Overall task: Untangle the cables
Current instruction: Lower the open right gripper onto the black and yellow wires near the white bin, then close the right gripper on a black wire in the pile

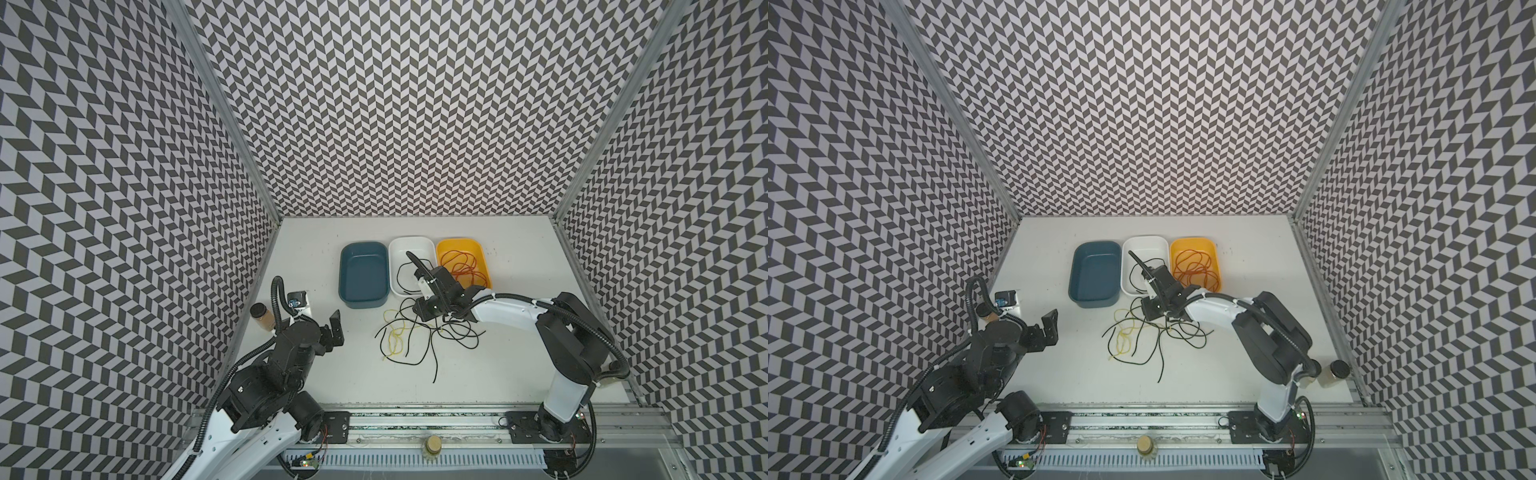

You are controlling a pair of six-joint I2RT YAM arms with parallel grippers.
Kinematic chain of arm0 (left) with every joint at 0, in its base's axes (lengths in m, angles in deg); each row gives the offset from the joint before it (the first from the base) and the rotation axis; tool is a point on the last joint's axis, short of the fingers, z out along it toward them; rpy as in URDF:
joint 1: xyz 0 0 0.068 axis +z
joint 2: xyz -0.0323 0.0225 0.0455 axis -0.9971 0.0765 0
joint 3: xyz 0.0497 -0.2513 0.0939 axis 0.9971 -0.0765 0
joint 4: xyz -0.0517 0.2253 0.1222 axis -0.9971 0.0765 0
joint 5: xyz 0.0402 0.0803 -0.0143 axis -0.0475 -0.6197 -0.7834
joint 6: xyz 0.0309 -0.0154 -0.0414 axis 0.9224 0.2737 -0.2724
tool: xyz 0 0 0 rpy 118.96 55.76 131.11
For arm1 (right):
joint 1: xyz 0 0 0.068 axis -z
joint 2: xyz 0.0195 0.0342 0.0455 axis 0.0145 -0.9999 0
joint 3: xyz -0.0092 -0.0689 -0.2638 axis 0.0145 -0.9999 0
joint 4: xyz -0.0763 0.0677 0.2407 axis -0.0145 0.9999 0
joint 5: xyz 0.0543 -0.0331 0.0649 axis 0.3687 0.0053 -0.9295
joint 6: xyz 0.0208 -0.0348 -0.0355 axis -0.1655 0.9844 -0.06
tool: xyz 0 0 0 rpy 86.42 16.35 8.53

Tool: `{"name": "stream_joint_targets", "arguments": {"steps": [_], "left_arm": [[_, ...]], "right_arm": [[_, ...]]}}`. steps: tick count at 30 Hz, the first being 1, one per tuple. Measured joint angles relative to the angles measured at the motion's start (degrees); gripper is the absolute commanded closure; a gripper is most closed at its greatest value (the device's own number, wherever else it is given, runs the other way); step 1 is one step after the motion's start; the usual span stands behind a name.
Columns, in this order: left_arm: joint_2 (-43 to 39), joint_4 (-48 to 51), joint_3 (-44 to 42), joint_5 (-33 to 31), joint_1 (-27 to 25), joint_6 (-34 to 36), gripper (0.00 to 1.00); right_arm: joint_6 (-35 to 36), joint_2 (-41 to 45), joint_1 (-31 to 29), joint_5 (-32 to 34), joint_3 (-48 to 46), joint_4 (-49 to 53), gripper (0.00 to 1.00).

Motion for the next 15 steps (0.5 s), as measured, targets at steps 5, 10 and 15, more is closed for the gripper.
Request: {"name": "stream_joint_targets", "arguments": {"steps": [5, 10, 15], "left_arm": [[0.0, 0.0, 0.0, 0.0, 0.0, 0.02, 0.0], [0.0, 0.0, 0.0, 0.02, 0.0, 0.0, 0.0], [0.0, 0.0, 0.0, 0.09, 0.0, 0.02, 0.0]], "right_arm": [[0.31, 2.82, 0.0, -2.67, -0.55, -0.15, 0.98], [0.79, 11.1, -0.04, -3.82, -1.57, 0.59, 1.0], [1.68, 20.48, -0.39, -3.63, -2.08, 1.84, 1.0]]}}
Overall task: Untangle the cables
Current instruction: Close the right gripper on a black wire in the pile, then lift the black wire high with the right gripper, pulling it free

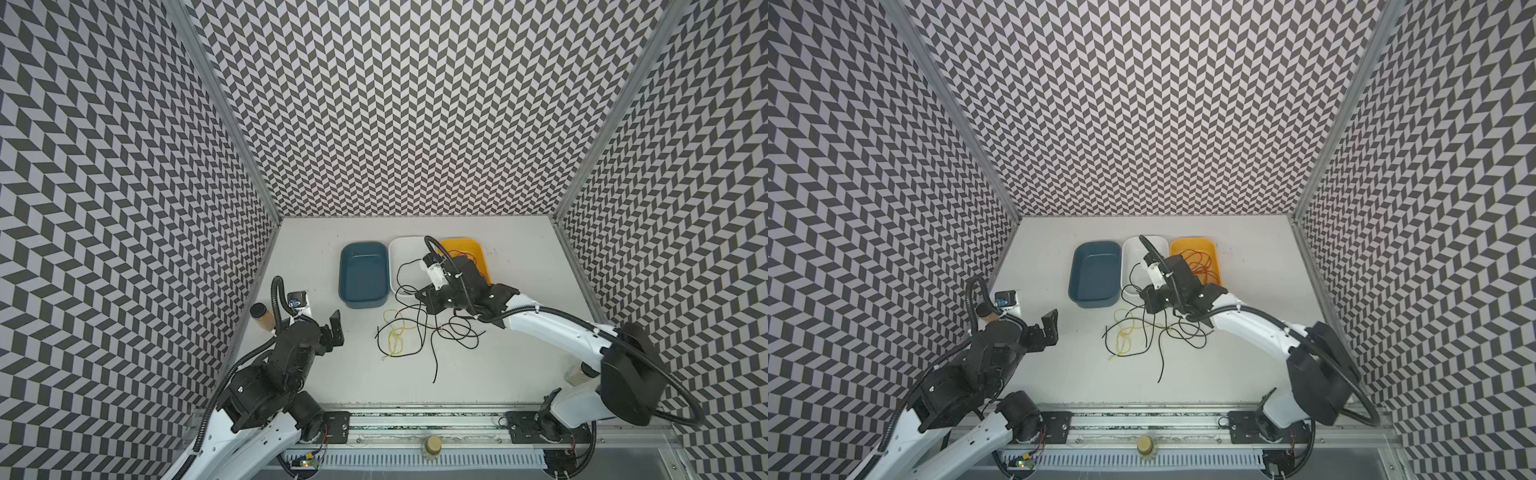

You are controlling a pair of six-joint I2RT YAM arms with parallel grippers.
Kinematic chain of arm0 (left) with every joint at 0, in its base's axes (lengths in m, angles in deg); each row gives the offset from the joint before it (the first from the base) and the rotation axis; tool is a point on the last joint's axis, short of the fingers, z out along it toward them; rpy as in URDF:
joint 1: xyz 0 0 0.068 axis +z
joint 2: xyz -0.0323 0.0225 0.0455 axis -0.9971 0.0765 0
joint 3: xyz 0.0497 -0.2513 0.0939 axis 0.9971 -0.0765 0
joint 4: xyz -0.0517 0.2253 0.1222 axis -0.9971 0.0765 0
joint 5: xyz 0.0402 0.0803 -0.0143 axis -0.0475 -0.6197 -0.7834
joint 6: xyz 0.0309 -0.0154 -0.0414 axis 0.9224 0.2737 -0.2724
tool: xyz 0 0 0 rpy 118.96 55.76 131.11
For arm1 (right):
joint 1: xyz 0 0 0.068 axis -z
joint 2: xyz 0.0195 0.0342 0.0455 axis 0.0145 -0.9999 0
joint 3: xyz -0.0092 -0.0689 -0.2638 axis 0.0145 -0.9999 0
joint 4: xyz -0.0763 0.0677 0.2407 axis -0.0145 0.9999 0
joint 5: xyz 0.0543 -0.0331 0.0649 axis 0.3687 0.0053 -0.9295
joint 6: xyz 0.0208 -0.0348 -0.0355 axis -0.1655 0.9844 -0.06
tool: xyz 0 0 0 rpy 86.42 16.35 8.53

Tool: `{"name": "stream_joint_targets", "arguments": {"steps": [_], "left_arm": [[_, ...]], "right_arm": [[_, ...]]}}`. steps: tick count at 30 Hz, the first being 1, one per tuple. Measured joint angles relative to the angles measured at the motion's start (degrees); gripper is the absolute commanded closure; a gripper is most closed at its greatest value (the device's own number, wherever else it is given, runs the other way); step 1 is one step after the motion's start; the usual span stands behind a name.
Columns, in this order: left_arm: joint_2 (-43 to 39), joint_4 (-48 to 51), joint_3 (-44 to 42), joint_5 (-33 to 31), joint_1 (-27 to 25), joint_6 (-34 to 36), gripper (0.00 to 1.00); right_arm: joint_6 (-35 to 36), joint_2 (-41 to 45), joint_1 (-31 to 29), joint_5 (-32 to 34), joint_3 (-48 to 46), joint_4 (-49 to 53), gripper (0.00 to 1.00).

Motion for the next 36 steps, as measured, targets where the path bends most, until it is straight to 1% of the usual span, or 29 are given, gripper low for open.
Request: {"name": "stream_joint_targets", "arguments": {"steps": [6, 15, 22, 36], "left_arm": [[0.0, -0.02, 0.0, 0.13, 0.0, 0.0, 0.0], [0.0, 0.0, 0.0, 0.24, 0.0, -0.02, 0.0], [0.02, -0.02, 0.0, 0.72, 0.0, -0.02, 0.0], [0.44, -0.02, 0.0, 1.16, 0.0, -0.02, 0.0]], "right_arm": [[0.96, 9.29, -0.57, 0.17, 0.26, 3.89, 1.0], [1.9, 17.33, -2.1, 1.01, 5.88, 9.84, 1.0], [2.99, 18.56, -4.22, 1.03, 14.16, 14.14, 1.0], [5.01, 18.56, -5.03, 0.9, 28.2, 21.33, 1.0]]}}
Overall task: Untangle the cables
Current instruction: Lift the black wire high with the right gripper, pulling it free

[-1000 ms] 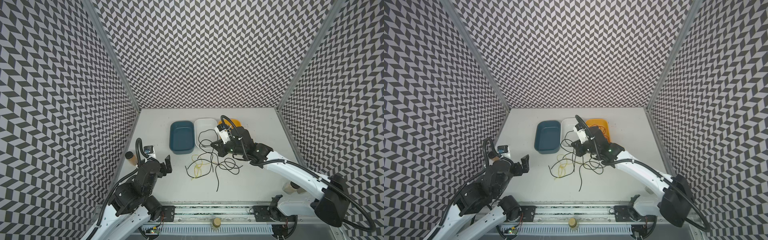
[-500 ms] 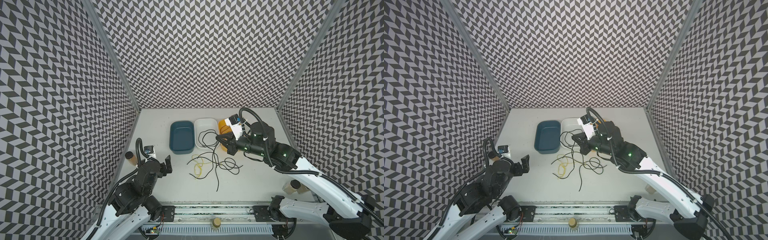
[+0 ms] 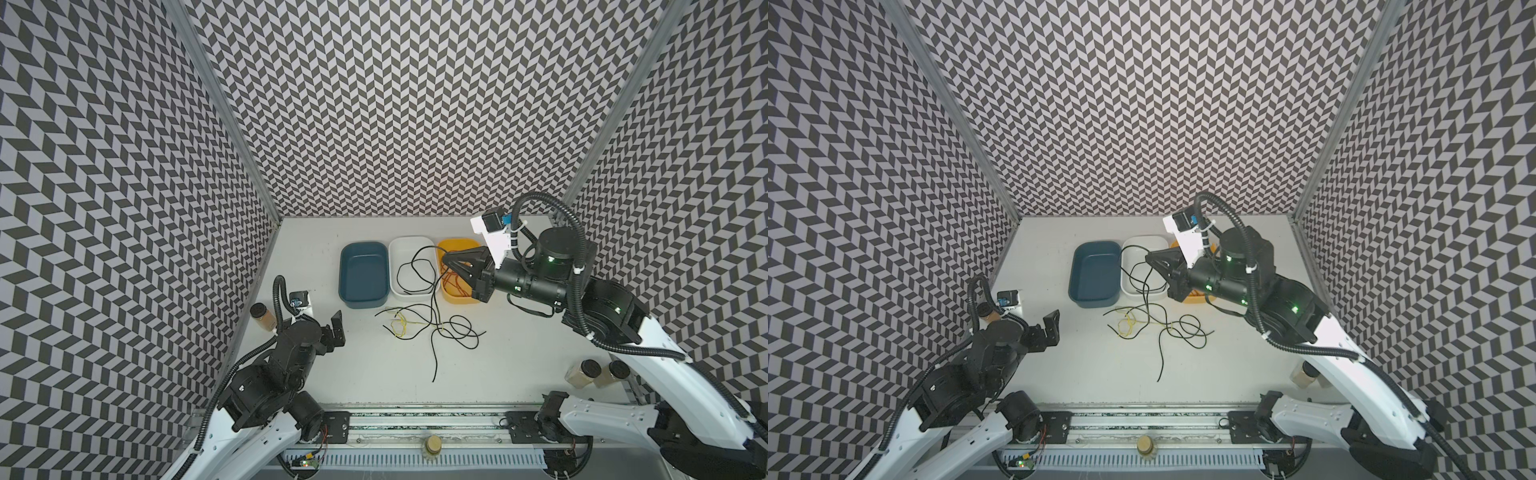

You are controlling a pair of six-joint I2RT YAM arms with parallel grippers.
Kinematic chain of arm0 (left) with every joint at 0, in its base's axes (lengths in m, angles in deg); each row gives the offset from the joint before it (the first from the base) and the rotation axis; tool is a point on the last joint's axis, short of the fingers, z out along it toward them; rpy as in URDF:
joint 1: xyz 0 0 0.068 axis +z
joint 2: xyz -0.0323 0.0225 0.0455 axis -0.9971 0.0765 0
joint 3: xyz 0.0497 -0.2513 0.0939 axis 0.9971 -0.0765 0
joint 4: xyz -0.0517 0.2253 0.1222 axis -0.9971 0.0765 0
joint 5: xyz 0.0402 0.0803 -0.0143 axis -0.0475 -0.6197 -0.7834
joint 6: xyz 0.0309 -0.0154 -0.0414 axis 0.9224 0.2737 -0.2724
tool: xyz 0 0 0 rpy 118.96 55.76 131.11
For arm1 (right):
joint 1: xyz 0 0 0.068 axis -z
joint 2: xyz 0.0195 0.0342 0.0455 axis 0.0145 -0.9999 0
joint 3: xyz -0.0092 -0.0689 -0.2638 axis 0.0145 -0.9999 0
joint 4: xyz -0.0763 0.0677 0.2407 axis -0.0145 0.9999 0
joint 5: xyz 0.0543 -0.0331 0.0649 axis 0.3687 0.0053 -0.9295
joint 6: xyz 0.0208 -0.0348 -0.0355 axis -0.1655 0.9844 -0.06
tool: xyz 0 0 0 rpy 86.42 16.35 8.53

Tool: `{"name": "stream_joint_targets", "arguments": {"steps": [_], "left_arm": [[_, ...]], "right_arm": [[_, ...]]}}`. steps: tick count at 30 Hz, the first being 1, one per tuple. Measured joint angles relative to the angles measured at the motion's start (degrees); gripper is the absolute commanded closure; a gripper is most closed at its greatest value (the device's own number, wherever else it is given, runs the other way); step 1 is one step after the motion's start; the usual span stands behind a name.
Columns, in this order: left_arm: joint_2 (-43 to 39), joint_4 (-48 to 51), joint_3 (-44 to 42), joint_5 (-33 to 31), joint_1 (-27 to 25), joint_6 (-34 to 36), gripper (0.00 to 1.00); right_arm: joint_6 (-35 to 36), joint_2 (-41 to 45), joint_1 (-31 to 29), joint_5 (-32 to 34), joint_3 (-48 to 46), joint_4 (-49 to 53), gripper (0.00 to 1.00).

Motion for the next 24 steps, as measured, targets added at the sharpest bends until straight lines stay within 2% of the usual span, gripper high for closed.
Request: {"name": "stream_joint_targets", "arguments": {"steps": [24], "left_arm": [[0.57, -0.02, 0.0, 0.33, 0.0, 0.0, 0.0]], "right_arm": [[5.79, -9.53, 0.09, 3.65, 16.15, 3.45, 1.0]]}}
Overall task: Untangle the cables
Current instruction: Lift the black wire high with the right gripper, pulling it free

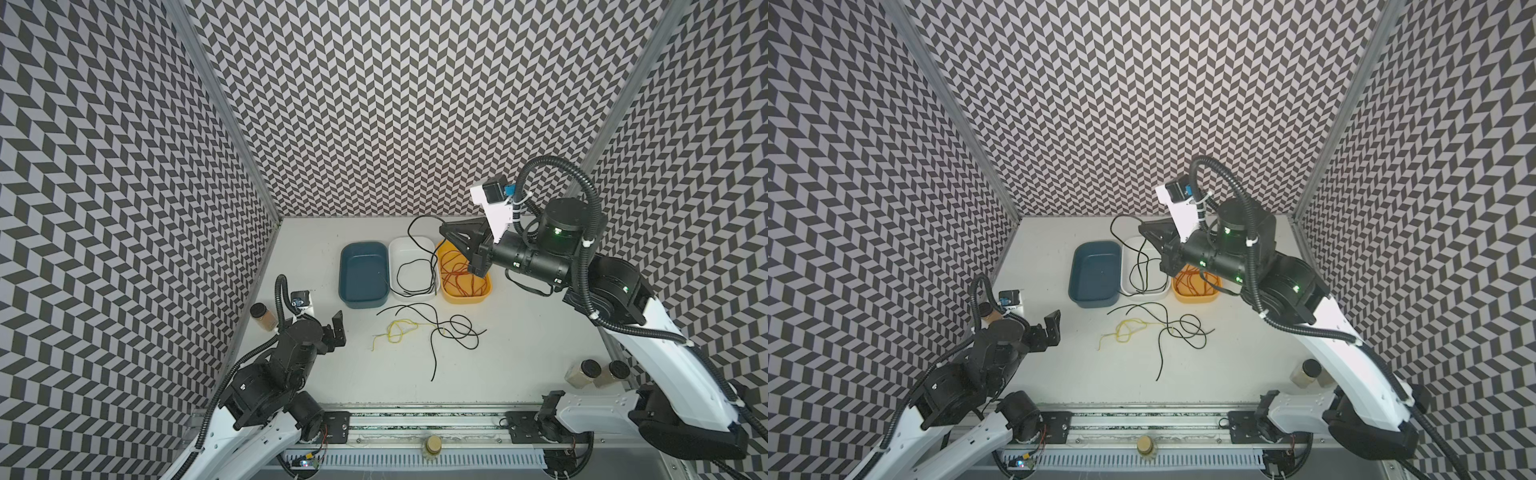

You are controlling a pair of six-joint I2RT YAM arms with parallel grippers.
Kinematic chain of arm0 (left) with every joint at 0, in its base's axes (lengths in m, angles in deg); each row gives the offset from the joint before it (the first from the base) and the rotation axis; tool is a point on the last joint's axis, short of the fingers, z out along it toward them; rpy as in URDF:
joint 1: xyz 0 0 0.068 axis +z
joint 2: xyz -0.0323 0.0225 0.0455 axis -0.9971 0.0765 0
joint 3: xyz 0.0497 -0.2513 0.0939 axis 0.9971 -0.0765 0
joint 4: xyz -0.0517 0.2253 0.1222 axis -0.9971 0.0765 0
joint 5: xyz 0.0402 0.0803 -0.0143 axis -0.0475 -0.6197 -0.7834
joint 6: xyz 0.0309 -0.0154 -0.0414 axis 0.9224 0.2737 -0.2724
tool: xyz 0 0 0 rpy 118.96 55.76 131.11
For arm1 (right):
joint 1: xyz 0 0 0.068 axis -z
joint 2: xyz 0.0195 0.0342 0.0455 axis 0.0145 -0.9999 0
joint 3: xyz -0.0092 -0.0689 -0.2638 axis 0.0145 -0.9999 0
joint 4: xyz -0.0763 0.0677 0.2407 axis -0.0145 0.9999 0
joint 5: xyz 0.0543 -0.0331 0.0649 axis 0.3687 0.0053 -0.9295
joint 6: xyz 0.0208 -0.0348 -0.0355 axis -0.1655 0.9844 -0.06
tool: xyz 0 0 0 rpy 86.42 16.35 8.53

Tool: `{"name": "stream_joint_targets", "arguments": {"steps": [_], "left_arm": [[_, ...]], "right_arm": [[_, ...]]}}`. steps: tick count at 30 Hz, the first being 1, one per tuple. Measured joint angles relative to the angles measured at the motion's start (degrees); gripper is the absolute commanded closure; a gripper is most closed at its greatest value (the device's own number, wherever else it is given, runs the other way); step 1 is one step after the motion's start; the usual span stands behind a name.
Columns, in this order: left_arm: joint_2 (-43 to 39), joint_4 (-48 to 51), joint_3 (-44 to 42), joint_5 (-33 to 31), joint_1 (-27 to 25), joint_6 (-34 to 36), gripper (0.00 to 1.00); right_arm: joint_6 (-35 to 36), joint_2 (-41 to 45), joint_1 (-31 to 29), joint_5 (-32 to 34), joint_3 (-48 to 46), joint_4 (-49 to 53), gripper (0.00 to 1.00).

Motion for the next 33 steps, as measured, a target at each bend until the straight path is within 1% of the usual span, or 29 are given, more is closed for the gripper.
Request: {"name": "stream_joint_targets", "arguments": {"steps": [5, 10, 13, 21, 26, 33], "left_arm": [[-0.02, 0.0, 0.0, 0.2, 0.0, 0.0, 0.0], [-0.04, 0.0, 0.0, 0.33, 0.0, 0.0, 0.0], [-0.04, 0.0, 0.0, 0.46, 0.0, 0.0, 0.0], [-0.04, 0.0, 0.0, 0.61, 0.0, 0.0, 0.0], [-0.04, 0.0, 0.0, 0.63, 0.0, 0.0, 0.0], [-0.04, -0.02, 0.0, 0.76, 0.0, 0.0, 0.0]], "right_arm": [[0.59, -2.43, 2.16, -0.04, 1.68, 0.0, 1.0], [-0.98, -5.14, 8.79, -2.25, 1.42, -0.79, 1.0], [-1.97, -6.95, 11.63, -3.45, 0.79, -1.18, 1.0], [-2.21, -11.34, 12.81, -5.95, -2.05, -4.04, 1.0], [-2.8, -13.05, 14.86, -7.13, -4.7, -6.78, 1.0], [-3.41, -15.96, 16.48, -7.58, -6.56, -8.48, 1.0]]}}
